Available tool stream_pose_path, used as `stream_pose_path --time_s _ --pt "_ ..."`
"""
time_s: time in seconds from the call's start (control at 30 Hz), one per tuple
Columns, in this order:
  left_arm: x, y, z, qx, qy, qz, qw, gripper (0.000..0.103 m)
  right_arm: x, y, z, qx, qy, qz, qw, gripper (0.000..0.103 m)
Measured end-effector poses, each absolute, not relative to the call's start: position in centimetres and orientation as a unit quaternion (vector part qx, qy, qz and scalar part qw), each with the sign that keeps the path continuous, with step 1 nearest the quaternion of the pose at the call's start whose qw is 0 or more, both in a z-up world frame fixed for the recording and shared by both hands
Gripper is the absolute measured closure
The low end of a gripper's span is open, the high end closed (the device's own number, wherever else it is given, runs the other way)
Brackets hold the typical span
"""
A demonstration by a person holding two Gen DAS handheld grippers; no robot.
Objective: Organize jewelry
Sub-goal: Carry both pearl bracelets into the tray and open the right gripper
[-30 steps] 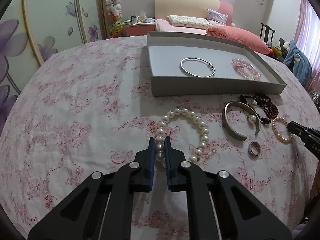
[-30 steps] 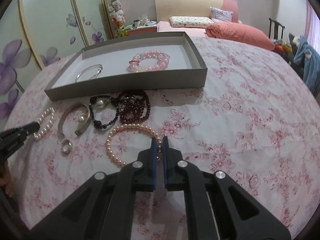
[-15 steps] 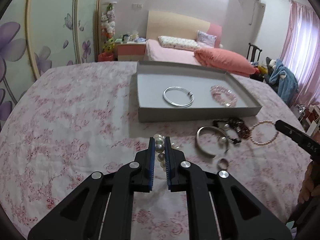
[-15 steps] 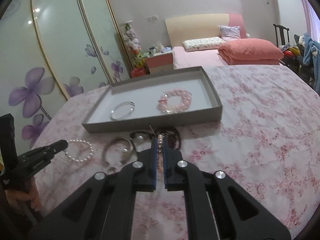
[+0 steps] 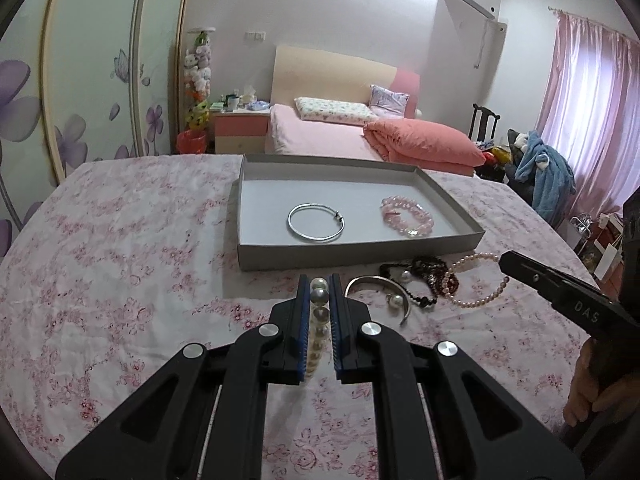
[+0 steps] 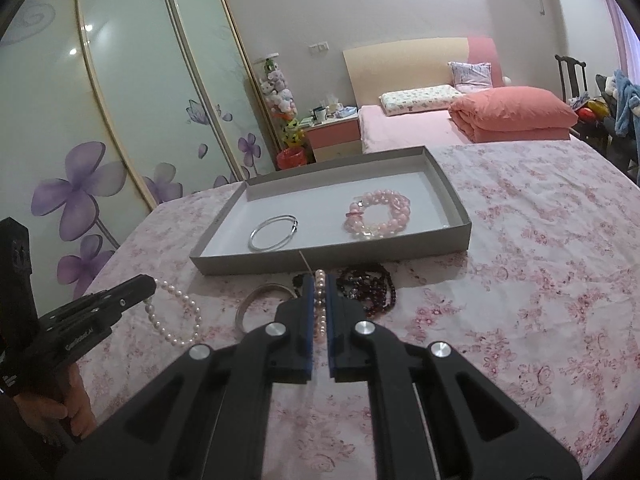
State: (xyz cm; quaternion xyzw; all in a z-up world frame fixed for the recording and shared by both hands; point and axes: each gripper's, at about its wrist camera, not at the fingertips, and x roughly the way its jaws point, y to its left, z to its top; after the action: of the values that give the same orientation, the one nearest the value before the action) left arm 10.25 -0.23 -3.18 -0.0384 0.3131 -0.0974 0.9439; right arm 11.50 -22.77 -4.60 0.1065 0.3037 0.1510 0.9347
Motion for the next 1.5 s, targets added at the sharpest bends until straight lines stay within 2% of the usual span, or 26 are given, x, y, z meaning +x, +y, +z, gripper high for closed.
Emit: stream_pose_path --time_s 1.07,1.5 --pt "10.1 -2.9 1.0 0.002 0.204 -0.078 0.976 0.093 10.1 -21.6 2.0 0.054 0.155 0.098 0.982 0.097" --pt "13.8 -3.7 1.4 0.012 0.194 -0.062 0.979 0.093 13.8 -21.6 2.8 0.062 0.142 0.093 0.984 0.097"
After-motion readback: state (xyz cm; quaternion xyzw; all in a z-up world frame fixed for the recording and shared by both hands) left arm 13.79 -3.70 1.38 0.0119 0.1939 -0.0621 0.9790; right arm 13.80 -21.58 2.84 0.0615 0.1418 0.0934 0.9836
